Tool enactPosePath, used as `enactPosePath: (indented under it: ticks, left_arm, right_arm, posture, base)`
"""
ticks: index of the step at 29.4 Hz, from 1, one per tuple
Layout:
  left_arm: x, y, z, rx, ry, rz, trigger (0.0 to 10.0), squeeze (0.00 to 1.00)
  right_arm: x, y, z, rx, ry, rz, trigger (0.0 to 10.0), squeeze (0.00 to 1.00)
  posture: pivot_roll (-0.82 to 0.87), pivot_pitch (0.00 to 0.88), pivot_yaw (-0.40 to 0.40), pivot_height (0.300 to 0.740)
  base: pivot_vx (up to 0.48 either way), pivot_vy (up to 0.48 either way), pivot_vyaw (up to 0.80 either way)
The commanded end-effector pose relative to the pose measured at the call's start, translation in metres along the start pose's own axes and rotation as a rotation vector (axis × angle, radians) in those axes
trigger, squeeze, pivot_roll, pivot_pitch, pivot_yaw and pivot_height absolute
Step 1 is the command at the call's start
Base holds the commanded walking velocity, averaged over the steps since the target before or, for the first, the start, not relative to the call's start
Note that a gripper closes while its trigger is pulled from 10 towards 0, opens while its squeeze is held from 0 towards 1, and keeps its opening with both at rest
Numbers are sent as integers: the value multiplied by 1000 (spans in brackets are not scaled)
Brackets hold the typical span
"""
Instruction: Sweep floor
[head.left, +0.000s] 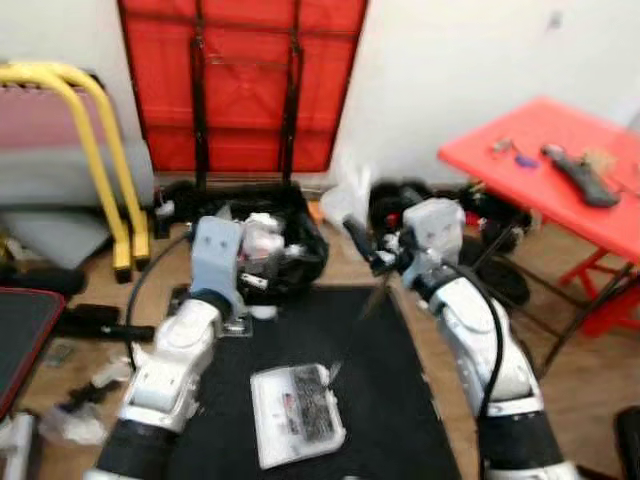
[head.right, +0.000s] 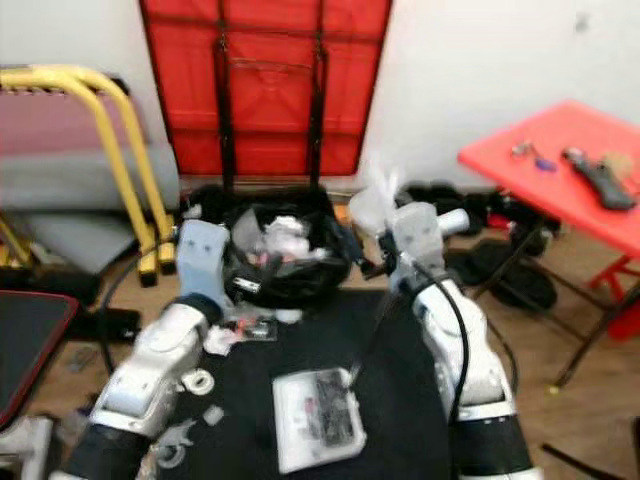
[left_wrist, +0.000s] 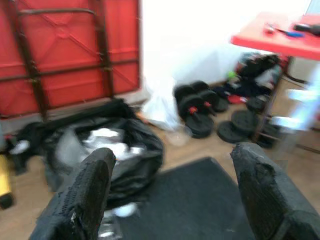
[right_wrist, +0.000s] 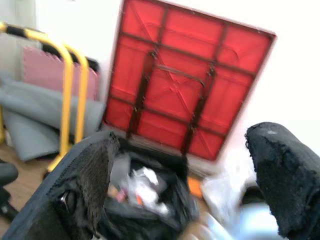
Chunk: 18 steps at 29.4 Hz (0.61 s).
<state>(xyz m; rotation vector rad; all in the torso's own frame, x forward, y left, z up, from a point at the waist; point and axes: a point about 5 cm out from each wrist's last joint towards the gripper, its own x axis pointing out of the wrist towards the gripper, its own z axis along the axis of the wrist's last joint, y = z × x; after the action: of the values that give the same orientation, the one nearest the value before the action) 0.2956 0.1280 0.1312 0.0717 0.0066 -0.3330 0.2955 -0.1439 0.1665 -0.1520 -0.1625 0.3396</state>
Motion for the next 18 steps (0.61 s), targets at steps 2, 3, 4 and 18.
enactPosePath:
  ticks: [2,3,4,18]
  left_arm:
    - [1,-6,1,1,-4,-36,10000,0]
    - [1,-6,1,1,-4,-36,10000,0]
    - [1,-6,1,1,-3,-36,10000,0]
    - [4,-2,2,-30,-5,-11,10000,0]
  right_arm:
    - [1,-1,0,-2,-2,-7,10000,0]
    - [1,-1,0,-2,-2,-7,10000,0]
    - [1,-1,0,0,-2,-9,10000,0]
    - [1,-4,-3,7,32,-19,10000,0]
  posture:
    - [-130,2,-143,740]
    - [-130,2,-143,740]
    - [-130,3,-143,740]
    - [-134,12,-148,740]
  base:
    - [0,-319,0]
    - [0,-319,0]
    - [0,-311,0]
    - [19,-63,57]
